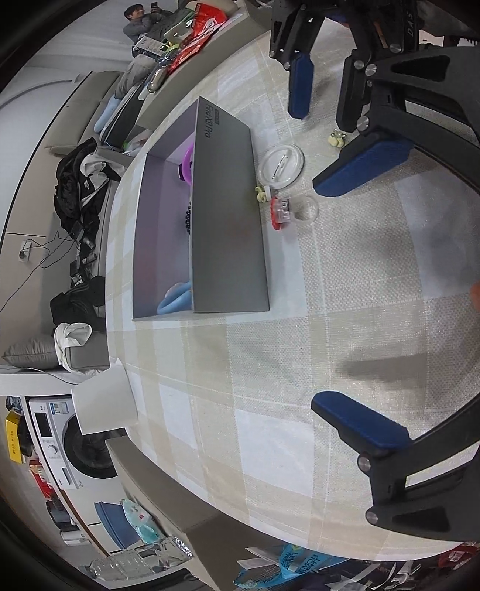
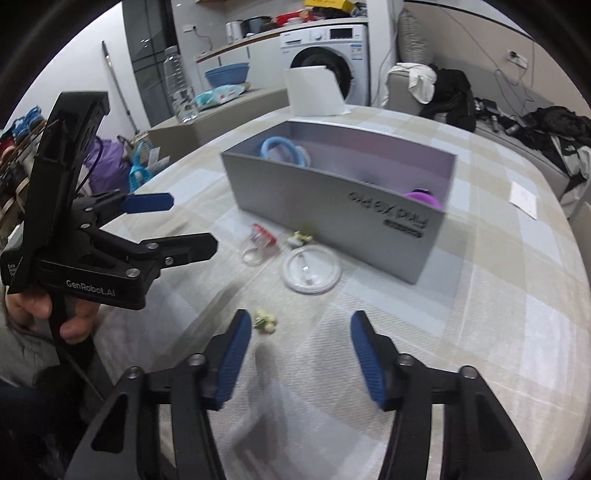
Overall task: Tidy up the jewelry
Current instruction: 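Move both grippers back toward the items left beside the box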
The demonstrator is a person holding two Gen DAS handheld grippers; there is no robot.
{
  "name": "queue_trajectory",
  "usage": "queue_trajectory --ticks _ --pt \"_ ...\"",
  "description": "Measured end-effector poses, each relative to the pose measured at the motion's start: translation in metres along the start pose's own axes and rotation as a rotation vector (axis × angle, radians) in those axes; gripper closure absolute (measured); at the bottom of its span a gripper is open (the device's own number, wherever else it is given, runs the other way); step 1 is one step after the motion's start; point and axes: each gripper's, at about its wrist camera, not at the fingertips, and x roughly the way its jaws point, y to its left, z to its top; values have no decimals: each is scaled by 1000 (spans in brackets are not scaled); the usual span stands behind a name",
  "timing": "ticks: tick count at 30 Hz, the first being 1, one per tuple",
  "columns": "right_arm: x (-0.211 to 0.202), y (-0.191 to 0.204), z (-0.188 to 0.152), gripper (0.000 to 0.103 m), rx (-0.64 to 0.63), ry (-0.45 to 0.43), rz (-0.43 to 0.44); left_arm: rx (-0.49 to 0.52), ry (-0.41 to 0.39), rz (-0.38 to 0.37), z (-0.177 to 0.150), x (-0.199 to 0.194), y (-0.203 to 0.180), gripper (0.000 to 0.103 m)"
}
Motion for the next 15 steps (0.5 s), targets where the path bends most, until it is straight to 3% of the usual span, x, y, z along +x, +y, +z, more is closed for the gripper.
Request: queue_trajectory --ticks 5,12,15 --pt "4 10 -2 63 -36 15 23 9 2 -3 0 0 -1 1" --pt "7 16 -3 89 -70 3 -34 11 1 -5 2 2 -1 1" --pt "7 11 -3 92 -55 -3 -29 13 2 -6 2 3 -1 1"
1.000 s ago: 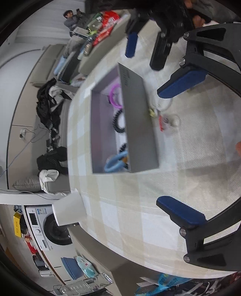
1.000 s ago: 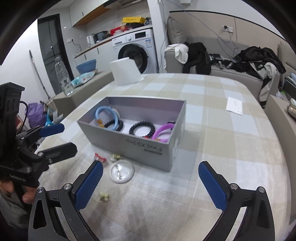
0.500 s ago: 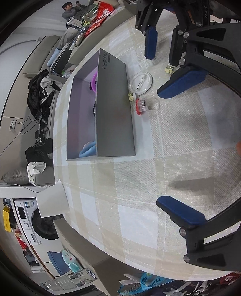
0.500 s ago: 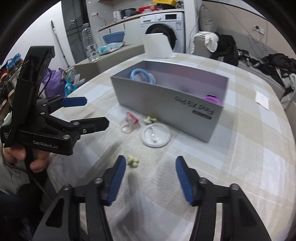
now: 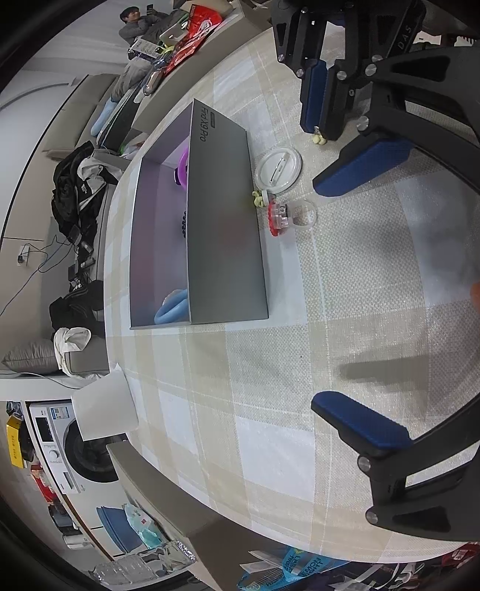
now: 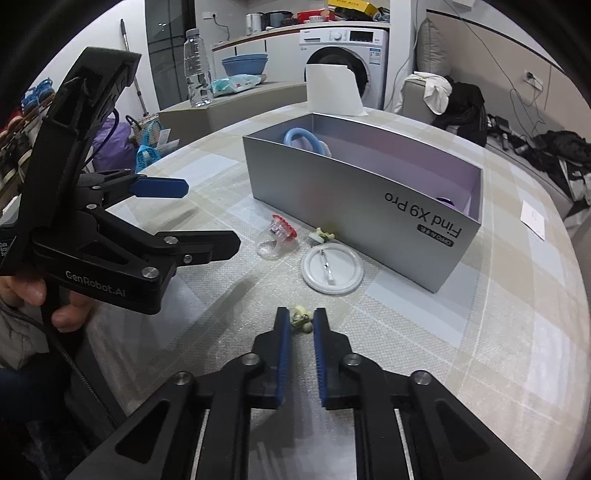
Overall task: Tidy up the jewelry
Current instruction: 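Move both grippers back toward the items left beside the box, then grasp the clear ring box with the left gripper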
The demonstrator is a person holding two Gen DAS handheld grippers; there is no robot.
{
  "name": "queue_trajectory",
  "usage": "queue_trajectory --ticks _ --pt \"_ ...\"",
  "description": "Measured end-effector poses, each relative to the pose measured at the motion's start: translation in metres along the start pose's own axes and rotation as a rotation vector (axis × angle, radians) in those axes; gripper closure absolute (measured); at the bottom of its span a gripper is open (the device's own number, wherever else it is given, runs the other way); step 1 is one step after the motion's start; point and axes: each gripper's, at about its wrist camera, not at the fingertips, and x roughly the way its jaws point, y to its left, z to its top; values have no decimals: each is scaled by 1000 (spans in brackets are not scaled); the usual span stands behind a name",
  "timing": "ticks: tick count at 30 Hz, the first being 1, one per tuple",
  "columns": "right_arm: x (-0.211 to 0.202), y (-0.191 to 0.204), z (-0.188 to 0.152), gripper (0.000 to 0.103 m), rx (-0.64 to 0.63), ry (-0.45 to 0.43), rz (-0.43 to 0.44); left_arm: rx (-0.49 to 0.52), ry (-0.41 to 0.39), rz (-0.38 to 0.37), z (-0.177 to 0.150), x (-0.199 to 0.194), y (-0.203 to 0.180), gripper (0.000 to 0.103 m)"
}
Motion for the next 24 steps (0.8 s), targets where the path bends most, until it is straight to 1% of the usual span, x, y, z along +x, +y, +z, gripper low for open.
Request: queue_trajectory --ticks 6,9,10,11,13,15,16,19,20,23,24 --pt "-2 -11 0 92 42 -18 25 3 12 0 1 4 -6 1" --pt "-6 -17 1 92 70 -31 31 32 17 4 4 7 -14 1" --pt "-7 -19 1 92 76 -34 28 44 17 7 5 7 -16 3" --pt "-8 -20 1 92 80 -37 27 55 13 8 6 7 -18 10" --pt "-10 -23 1 92 89 -43 28 68 19 12 7 9 -21 18" --pt "-11 -26 1 92 97 -45 31 70 33 10 8 13 -22 30" --pt "-12 -27 1 92 101 -47 31 71 43 10 9 15 -22 37" --pt "-12 -28 1 92 109 -49 31 63 53 -2 12 19 -23 42" --pt "-13 -28 1 92 110 -50 32 63 53 -6 13 20 -23 45" --pt "-15 -28 0 92 111 -54 34 58 54 -12 15 21 -24 47" --pt "-15 -28 0 92 111 -55 35 57 52 -15 15 21 -24 50"
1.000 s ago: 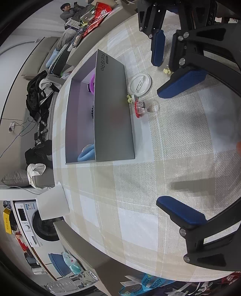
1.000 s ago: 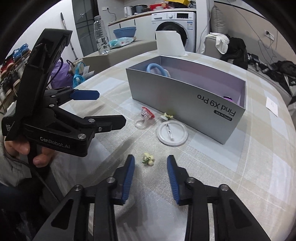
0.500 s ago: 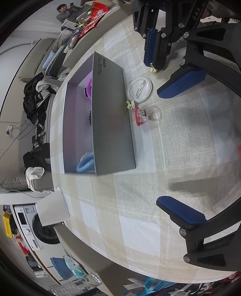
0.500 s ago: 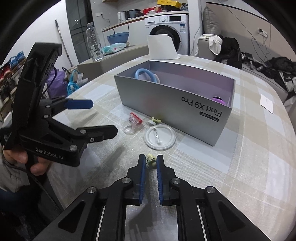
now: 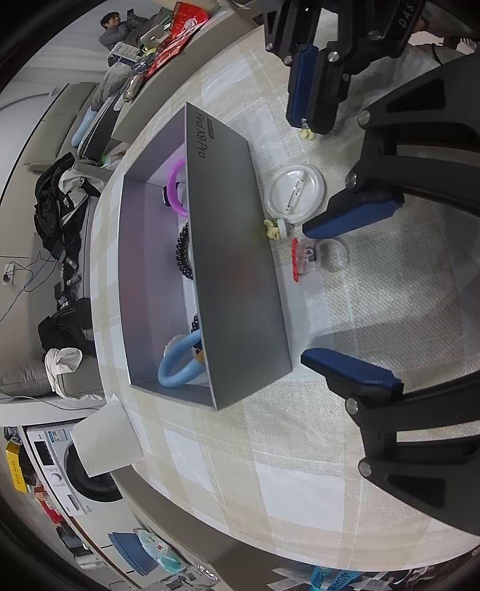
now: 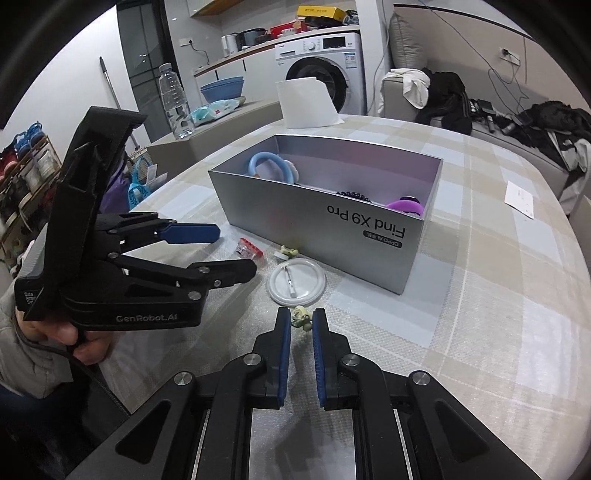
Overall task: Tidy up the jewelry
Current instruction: 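Grasp the clear ring box with the left gripper, then carry the clear ring box into the grey box with the left gripper while the right grasps a small trinket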
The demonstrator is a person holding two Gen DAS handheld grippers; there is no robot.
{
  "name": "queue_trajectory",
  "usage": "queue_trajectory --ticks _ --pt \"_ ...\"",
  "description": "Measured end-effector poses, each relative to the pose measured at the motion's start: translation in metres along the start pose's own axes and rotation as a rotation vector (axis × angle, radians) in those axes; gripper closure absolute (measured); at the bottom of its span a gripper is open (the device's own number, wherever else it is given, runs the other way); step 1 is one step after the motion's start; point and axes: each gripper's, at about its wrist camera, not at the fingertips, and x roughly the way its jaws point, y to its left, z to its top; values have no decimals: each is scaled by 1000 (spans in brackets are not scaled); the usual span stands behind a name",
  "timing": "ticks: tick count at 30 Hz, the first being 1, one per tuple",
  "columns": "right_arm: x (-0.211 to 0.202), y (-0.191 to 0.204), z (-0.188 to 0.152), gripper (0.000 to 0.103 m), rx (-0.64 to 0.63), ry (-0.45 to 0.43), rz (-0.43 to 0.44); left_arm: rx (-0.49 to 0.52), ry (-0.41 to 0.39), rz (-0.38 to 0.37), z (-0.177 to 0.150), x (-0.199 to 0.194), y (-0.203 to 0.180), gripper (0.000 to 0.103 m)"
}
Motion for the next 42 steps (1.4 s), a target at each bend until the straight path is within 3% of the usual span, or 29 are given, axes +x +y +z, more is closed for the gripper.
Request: queue_trajectory --ticks 2,5,6,22,32,42 --pt "-1 0 0 92 -1 -1 1 3 -4 2 1 0 -1 68" --pt "-1 0 0 92 0 -1 2 2 -9 -18 -1 -2 -1 87" --pt "-1 0 0 92 0 -1 2 0 -11 -26 -1 -3 -2 88" --pt "-2 0 1 92 1 -15 5 -9 -98 -3 -8 -25 3 89" --pt "-14 2 6 92 2 -78 24 7 -162 8 1 -35 1 89" --pt "-27 -3 36 92 41 -163 1 3 -201 7 20 -40 1 89"
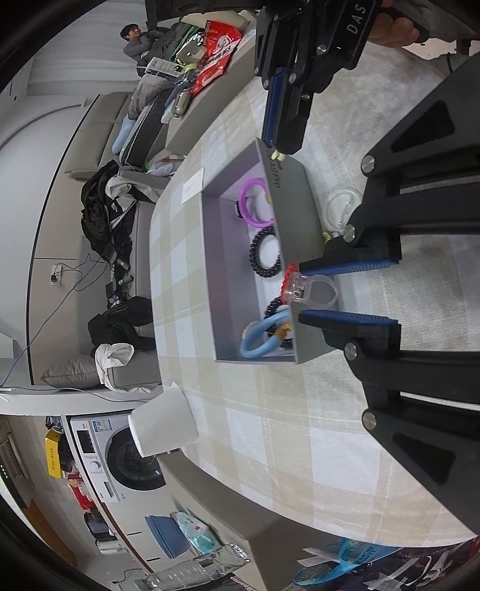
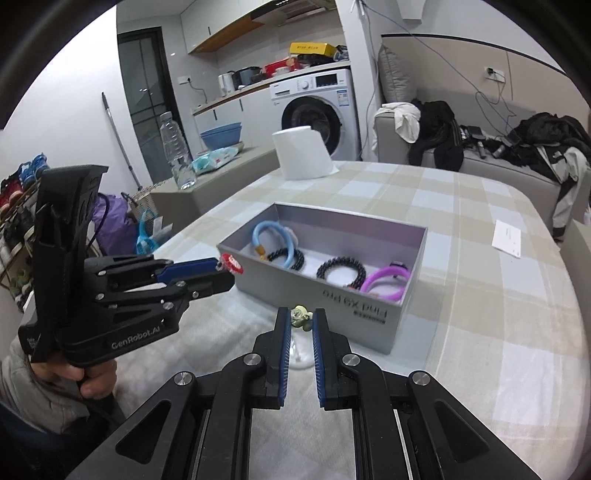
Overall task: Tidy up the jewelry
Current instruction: 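Carry the clear ring box into the grey box with the left gripper while the right grasps a small trinket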
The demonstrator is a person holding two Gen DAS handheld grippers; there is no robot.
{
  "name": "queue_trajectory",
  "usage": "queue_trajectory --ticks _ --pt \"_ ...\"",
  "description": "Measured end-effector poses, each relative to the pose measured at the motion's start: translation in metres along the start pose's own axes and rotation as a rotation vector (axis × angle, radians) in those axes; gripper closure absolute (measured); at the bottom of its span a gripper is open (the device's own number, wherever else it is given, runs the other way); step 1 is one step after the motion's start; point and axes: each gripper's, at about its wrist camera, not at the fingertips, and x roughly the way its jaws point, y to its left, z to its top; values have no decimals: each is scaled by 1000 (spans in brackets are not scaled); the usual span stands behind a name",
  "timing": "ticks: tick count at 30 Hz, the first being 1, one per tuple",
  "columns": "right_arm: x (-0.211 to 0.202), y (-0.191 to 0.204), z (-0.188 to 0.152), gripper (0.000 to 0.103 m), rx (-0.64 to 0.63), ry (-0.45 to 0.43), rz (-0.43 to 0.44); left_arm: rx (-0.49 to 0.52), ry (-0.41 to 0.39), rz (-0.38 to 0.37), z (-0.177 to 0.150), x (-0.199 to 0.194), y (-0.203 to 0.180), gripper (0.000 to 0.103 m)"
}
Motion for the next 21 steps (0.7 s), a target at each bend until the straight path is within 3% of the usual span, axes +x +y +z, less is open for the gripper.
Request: queue_trajectory --ticks 10,21 --pt "8 -18 35 92 40 -60 -48 -20 -3 12 20 17 1 89" --pt "24 -37 38 92 75 -29 -79 -15 -9 2 27 24 -1 89"
